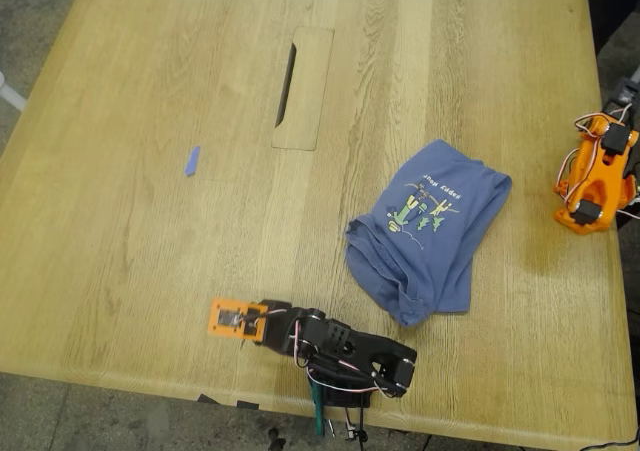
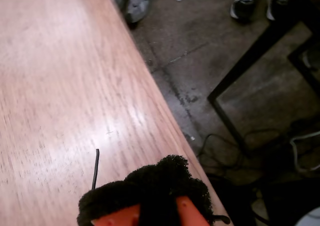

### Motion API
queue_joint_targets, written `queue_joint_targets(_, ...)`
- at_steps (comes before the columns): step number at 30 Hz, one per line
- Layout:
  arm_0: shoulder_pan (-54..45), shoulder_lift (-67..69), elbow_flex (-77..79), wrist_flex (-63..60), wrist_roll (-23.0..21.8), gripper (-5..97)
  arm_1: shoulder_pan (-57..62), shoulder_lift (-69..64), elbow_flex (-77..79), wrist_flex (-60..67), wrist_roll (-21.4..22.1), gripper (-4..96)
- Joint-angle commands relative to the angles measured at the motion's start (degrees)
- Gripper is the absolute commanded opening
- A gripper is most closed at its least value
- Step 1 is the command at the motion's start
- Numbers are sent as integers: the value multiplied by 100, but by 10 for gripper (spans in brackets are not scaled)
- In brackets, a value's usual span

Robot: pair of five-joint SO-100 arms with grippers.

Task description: Fold a T-shirt

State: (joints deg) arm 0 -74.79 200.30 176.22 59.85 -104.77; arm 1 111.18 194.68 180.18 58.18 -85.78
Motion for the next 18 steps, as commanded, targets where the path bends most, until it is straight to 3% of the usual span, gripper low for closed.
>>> queue_joint_targets(1,-448,650,-62,123,272,0,396,44,185,62,-79,0)
queue_joint_targets(6,-1055,650,-62,1134,642,0,826,44,457,809,-70,0)
queue_joint_targets(10,-1433,650,-62,2197,606,0,949,53,633,1327,114,1)
queue_joint_targets(18,-1380,650,-62,2197,483,0,1037,53,659,1345,-132,4)
